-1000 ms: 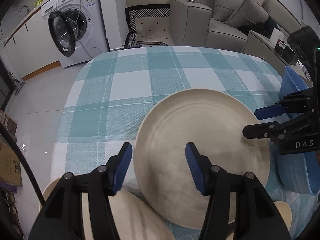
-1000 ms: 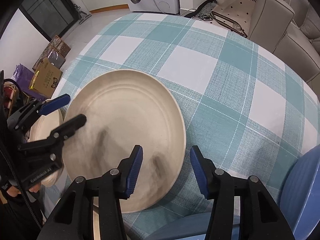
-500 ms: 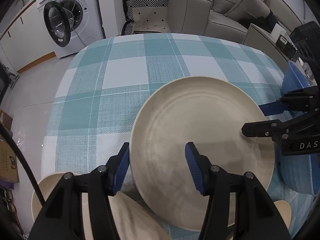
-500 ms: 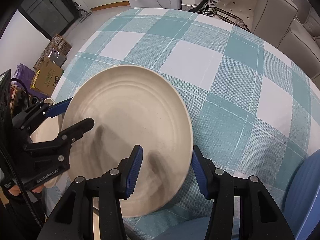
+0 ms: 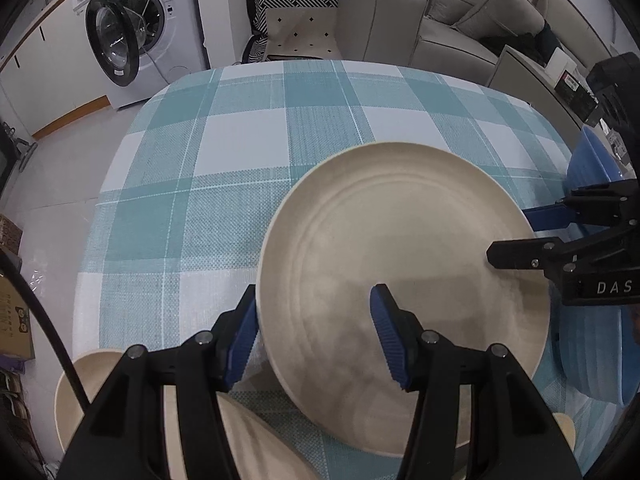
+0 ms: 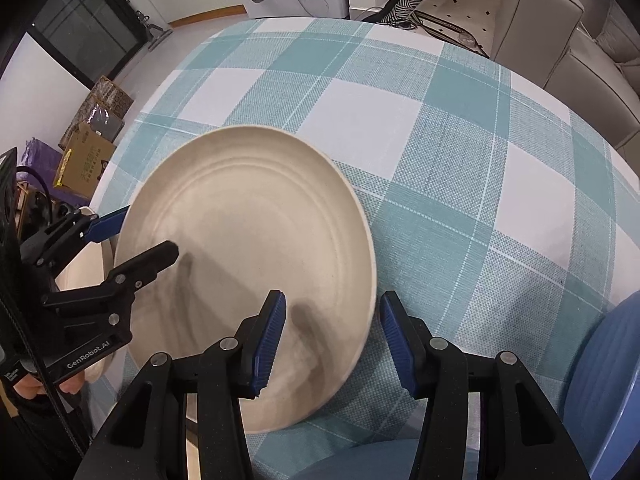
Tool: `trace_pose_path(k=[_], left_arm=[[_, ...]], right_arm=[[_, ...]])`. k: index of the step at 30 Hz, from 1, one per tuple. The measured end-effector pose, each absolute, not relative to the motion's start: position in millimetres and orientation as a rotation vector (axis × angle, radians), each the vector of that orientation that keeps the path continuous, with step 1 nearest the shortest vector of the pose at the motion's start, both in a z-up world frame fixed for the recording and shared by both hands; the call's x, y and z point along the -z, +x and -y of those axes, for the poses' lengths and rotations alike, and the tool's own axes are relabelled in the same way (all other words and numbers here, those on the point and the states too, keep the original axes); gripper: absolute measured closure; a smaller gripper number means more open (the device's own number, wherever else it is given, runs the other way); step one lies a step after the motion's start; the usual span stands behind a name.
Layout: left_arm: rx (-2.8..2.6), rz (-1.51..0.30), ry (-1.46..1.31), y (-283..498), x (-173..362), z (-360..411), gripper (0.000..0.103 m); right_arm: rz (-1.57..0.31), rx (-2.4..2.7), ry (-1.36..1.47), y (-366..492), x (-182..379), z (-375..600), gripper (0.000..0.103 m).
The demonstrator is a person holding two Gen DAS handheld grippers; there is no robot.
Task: Organize plates and bowls
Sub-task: 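Lift the cream plate off the table with both grippers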
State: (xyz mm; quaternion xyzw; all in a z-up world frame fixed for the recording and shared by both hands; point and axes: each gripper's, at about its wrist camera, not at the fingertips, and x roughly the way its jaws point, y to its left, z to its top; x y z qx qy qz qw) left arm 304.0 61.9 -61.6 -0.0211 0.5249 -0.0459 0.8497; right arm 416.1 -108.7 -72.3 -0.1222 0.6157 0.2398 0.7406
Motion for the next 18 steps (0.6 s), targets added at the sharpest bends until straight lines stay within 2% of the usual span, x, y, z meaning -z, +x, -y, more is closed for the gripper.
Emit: trace_pose_path(k=[4,6,9,12,14,18], left_arm=[[0.094,-1.134,-0.032,299,64,-60,0.049],[0.088,-1.14,-0.026,298,65,-59,0.049],[0.087,-1.14,-0.026,296,65,-58,0.049],[0.066,-1.136,-0.024,293,65,-58,0.056],[0.054,-1.132,-0.033,292,64,-61,0.065],[0.038,-1.116,-0.05,289,63,-65,0.073]], right_arm=[[-1.353,-0.52,-0.282,416,72,109,0.053],[-1.356,-0.521,-0.286,416,71,109,0.062],[-1.349,-0.524,-0.286,414,70,109,0.071],[-1.338,-0.514,-0.293,413,68,111,0.077],[-1.327,-0.504,-0.301,413,68,113,0.08],[-1.301,-0.493,-0.293,412,65,117,0.085]])
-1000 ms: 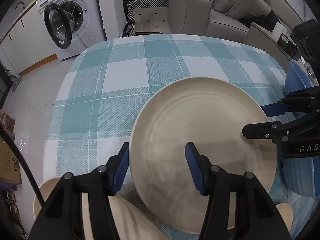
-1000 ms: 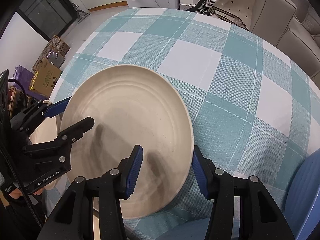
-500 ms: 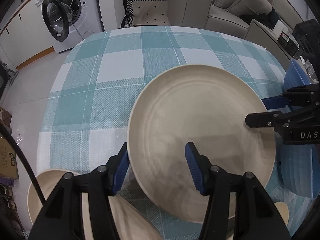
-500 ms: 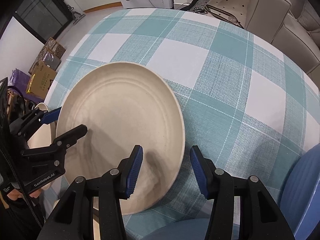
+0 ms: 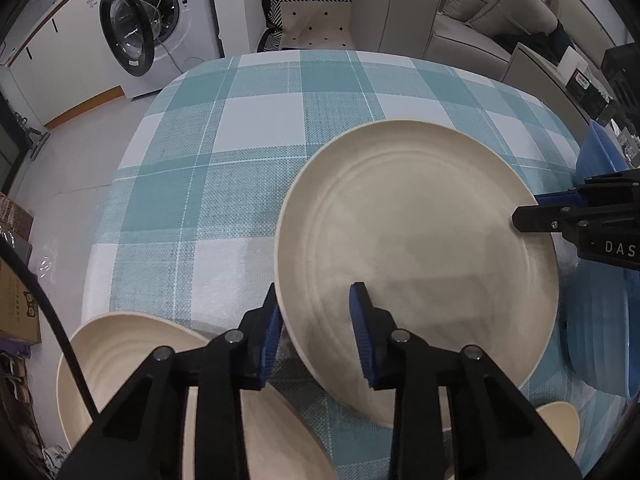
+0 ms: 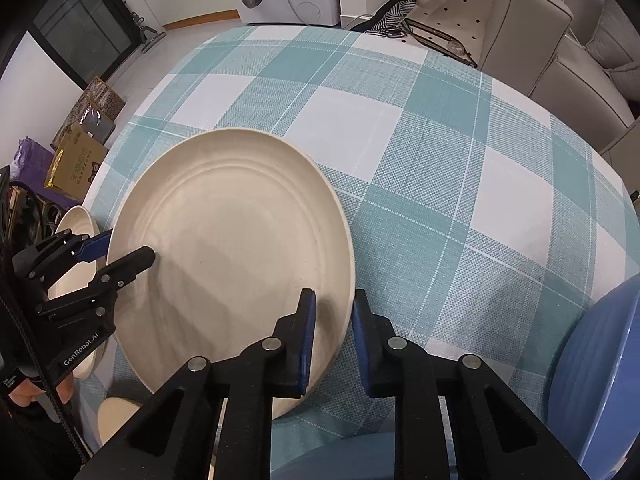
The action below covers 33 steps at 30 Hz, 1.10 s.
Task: Organize plates and bowls
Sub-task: 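Lift the cream plate off the table with both grippers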
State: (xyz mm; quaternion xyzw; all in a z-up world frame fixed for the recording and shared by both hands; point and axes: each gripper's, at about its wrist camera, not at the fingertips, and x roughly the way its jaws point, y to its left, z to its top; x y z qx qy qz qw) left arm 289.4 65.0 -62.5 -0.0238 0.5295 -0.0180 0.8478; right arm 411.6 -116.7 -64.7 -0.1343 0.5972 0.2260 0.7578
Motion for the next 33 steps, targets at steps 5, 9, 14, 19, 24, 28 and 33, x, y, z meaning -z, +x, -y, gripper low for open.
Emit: trace_pose_path(k=[5,9,14,19,24,28,33], left_arm=[[0.034,-1.097,-0.078,289,60,-68,0.075],[0.041,-1.09,-0.102,289,59,-68,0.075],[0.046,-1.081,-0.127,290,56,-70,0.078],[0.047,-1.066,-0.141,289,52,-71,0.079],[0.056,-1.071,-0.167,289,52,-75,0.079],[0.049,-1.083,-0.178,295,57,-76,0.079],[0.027,-1.081,-0.191,307,62,-77,0.079]], right_arm=[[-1.283,-0.481,-0.273,412,62,121,0.087],[-1.283,-0.473,-0.242,414,61,125,0.087],[-1.276,-0.468,-0.236,414,60,129,0.087],[-1.261,-0.468,-0.229,410,57,131,0.087],[-1.263,-0.476,-0.213,409,54,133,0.087],[-1.277,-0.47,-0.212,414,58,132,0.087],[-1.297,-0.454,-0.205,420,68,130,0.087]])
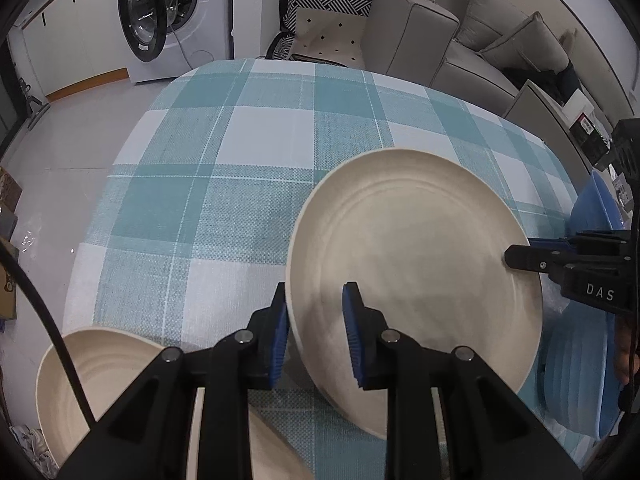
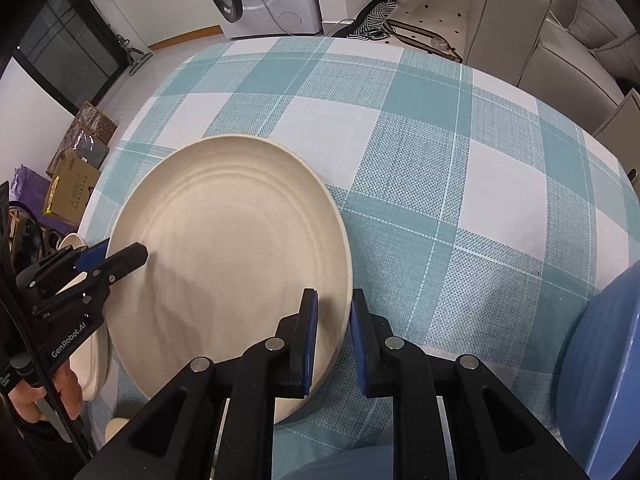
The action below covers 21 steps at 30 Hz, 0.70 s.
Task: Organize plates and bowls
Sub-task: 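Lift the cream plate off the table with both grippers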
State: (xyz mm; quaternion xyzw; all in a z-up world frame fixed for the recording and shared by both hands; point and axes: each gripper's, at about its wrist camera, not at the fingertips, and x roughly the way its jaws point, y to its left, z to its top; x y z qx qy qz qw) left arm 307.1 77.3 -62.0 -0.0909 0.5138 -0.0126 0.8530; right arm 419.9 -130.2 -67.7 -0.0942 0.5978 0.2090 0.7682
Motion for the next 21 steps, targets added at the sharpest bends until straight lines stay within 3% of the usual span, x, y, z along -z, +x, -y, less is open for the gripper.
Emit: trace_pose_path(k=[21], left_arm=[[0.052,-1.142,-0.131,290,65,-67,0.076]], right_arm=[[-1.355,-0.472,-0.285,412,71,120,0.083]])
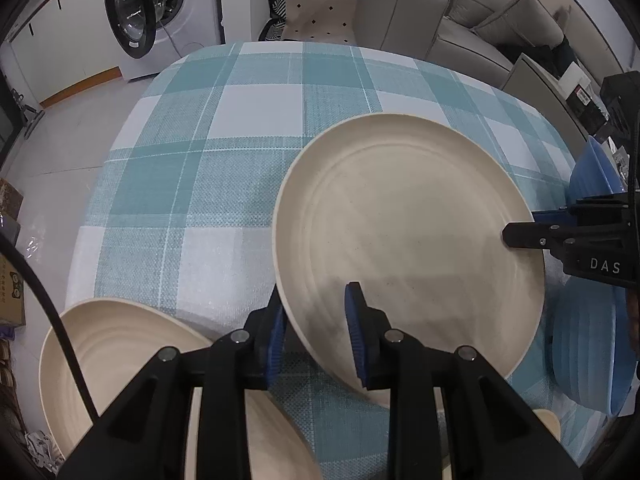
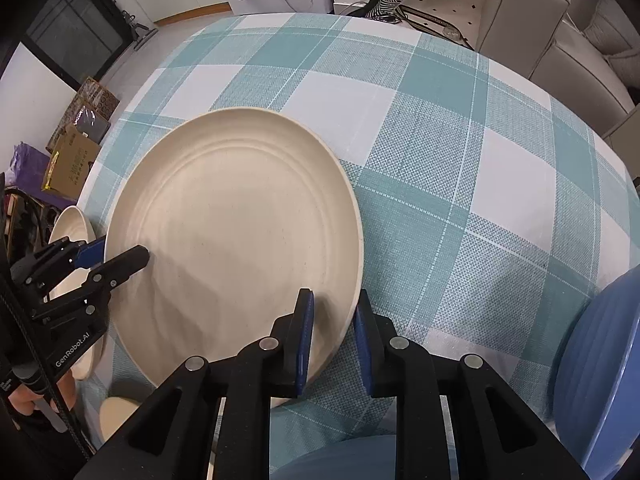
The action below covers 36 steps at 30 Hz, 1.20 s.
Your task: Organize plates and bowls
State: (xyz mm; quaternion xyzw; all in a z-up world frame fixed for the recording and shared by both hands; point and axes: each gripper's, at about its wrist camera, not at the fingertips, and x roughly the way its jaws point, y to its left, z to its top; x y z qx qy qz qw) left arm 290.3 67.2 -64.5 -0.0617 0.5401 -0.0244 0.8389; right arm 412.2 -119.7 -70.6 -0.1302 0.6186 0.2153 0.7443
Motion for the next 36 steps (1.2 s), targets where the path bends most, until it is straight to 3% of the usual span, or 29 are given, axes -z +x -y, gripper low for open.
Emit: trace_pose_path(k=[36], left_arm=[[0.014,-0.907,-0.113,222,-10,-73,0.078]], right_arm=[[-1.094,-0.523,-0.258,333,-21,132,0.084]])
